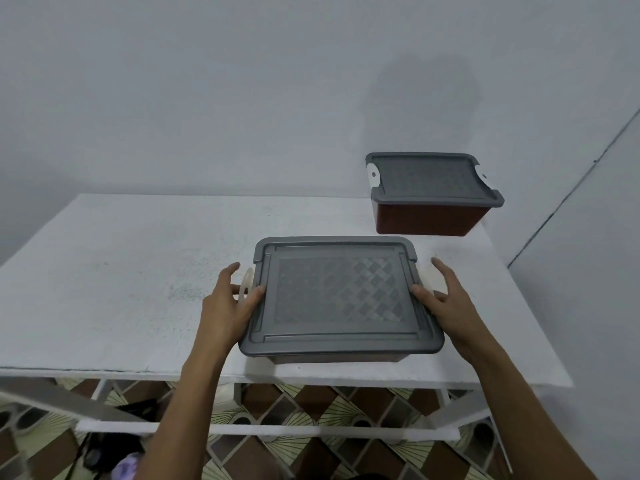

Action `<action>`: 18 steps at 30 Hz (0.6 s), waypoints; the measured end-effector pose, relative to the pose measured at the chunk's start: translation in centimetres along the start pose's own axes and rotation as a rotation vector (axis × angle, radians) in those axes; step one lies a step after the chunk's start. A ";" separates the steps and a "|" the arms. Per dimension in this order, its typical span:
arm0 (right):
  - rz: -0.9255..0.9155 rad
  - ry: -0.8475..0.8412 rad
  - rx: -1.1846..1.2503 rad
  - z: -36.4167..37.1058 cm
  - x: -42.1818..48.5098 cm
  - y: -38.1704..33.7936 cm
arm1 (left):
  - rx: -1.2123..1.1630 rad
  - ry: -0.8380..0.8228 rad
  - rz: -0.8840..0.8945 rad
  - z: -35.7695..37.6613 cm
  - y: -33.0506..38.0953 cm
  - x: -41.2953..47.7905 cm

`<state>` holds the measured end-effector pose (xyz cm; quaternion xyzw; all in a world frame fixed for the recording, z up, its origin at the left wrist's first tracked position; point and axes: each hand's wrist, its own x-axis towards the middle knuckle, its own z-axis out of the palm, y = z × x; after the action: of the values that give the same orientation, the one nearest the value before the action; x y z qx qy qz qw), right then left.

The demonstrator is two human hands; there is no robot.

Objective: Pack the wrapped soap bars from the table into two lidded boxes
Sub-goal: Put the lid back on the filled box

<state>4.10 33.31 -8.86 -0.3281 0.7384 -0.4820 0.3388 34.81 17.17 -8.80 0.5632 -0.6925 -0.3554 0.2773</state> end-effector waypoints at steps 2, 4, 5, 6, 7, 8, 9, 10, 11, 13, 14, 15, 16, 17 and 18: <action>0.071 0.059 0.054 0.3 0.0 0.0 | -0.015 0.009 -0.025 0.1 -0.2 0.1; 0.053 0.116 0.052 0.8 -0.2 0.0 | -0.045 -0.003 -0.024 0.2 -0.5 0.1; 0.023 0.141 0.042 1.0 -0.2 0.1 | -0.079 -0.005 -0.019 0.2 -0.6 0.0; -0.002 0.164 0.033 1.2 -0.3 0.0 | -0.107 0.001 -0.016 0.2 -0.7 -0.1; -0.019 0.180 0.029 1.3 -0.5 0.1 | -0.123 0.011 -0.013 0.2 -0.6 -0.1; -0.035 0.190 0.032 1.3 -0.5 0.1 | -0.126 0.022 -0.004 0.3 -0.5 -0.2; -0.049 0.194 0.034 1.4 -0.5 0.1 | -0.116 0.027 0.006 0.2 -0.4 -0.1; -0.055 0.196 0.037 1.4 -0.5 0.2 | -0.095 0.027 0.020 0.2 -0.3 -0.1; -0.056 0.197 0.034 1.3 -0.5 0.3 | -0.071 0.023 0.034 0.2 -0.2 -0.1; -0.057 0.199 0.018 1.3 -0.5 0.4 | -0.037 0.008 0.047 0.0 0.0 -0.3; -0.065 0.198 0.001 1.2 -0.5 0.4 | -0.021 -0.006 0.049 -0.1 0.2 -0.5; -0.075 0.191 -0.020 1.3 -0.5 0.4 | 0.004 -0.022 0.054 -0.1 0.4 -0.6; -0.086 0.177 -0.040 1.4 -0.5 0.3 | 0.038 -0.042 0.063 0.0 0.6 -0.7; -0.097 0.162 -0.066 1.6 -0.5 0.1 | 0.075 -0.063 0.069 0.1 0.8 -0.6; -0.106 0.151 -0.098 1.8 -0.5 0.0 | 0.104 -0.073 0.072 0.1 0.9 -0.6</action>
<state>5.88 32.82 -9.34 -0.3458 0.7659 -0.4860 0.2399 34.28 17.86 -8.14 0.5384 -0.7394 -0.3291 0.2347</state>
